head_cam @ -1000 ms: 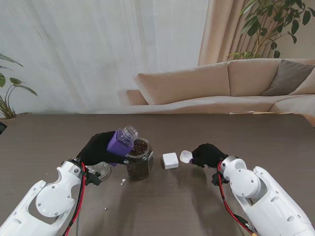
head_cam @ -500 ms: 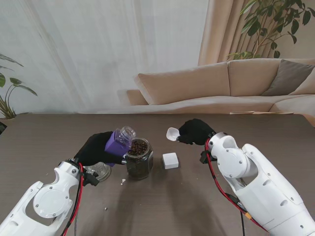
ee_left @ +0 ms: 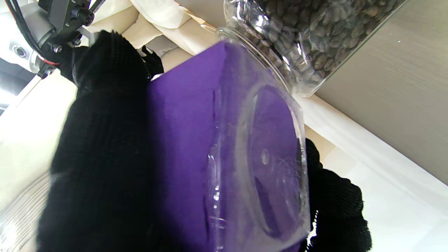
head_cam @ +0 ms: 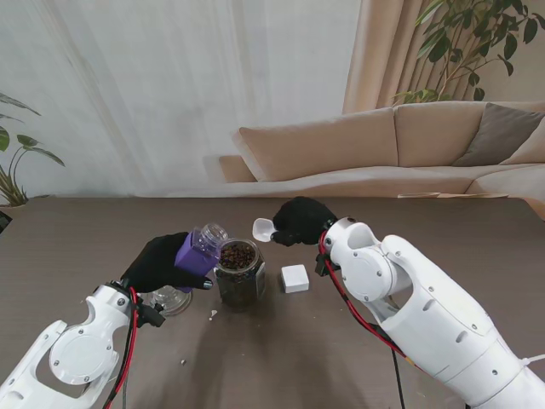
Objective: Portion coffee beans from the glass jar into the coffee jar
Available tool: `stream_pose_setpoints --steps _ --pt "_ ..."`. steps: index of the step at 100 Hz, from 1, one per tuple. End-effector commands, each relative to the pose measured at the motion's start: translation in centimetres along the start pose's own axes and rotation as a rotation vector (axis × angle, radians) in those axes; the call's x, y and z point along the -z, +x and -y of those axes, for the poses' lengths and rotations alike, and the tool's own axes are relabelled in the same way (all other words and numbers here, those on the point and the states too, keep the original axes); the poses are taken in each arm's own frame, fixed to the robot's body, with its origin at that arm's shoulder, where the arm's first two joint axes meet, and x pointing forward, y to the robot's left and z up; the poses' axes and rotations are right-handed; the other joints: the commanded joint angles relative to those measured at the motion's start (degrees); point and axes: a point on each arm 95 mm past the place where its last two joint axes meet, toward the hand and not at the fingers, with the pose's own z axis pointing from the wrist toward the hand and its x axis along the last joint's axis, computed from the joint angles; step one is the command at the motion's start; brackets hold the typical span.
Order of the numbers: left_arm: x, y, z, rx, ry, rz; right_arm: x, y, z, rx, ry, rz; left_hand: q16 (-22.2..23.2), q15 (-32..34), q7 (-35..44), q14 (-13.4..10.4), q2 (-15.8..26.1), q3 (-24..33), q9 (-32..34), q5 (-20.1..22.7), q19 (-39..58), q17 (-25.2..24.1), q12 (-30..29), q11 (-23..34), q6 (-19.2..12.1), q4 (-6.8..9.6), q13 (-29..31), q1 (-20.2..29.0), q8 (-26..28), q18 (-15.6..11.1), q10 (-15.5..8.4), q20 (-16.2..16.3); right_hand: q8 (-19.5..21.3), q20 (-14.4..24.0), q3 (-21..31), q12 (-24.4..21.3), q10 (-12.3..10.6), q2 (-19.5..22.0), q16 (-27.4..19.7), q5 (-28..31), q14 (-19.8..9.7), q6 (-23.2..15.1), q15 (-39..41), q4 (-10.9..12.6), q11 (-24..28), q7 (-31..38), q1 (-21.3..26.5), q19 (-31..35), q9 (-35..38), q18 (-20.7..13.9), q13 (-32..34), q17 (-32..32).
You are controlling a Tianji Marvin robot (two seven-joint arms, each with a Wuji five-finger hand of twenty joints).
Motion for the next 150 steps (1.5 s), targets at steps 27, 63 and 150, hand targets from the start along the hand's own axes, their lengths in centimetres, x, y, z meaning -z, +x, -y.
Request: stream_pose_setpoints --steps 27,63,150 --pt "0.7 0.0 0.0 -0.009 -0.009 0.010 -1.8 3.0 0.9 0.082 0.044 -0.061 2.68 9.54 8.15 2.34 30.41 23.38 3.65 4.55 0.19 -3.31 2.72 7.03 -6.18 1.28 3.17 21.63 2.05 -3.74 -1.75 1.45 1.02 0.59 1.87 1.08 1.72 1.23 0.47 2.80 -5.43 -0.26 0.61 2.04 -0.34 1.12 -1.12 0.58 3.33 -1.18 1.43 6.44" --pt "1.3 -0.1 0.1 -0.018 -0.005 0.009 -3.7 3.2 2.3 0.190 0.102 -0.068 2.66 9.58 8.21 2.27 30.37 23.40 3.65 4.58 0.20 -3.26 2.71 7.03 -6.18 1.28 3.24 21.61 2.03 -3.74 -1.74 1.45 1.07 0.51 1.39 0.97 0.82 1.80 0.42 2.76 -6.20 -0.94 0.25 2.45 -0.49 0.84 -1.62 0.31 3.32 -1.83 1.47 6.65" --pt "1.2 -0.5 -0.4 -0.003 -0.003 0.006 -6.5 3.4 3.4 0.462 0.168 -0.093 2.65 9.57 8.14 2.37 30.27 23.40 3.76 4.62 0.21 -3.25 2.70 7.02 -6.17 1.23 3.28 21.62 1.97 -3.68 -1.74 1.47 1.27 0.20 0.67 0.82 -0.46 2.77 0.20 2.28 -7.56 -2.65 -0.73 2.70 -0.68 0.49 -2.55 -0.39 2.83 -3.27 1.56 6.64"
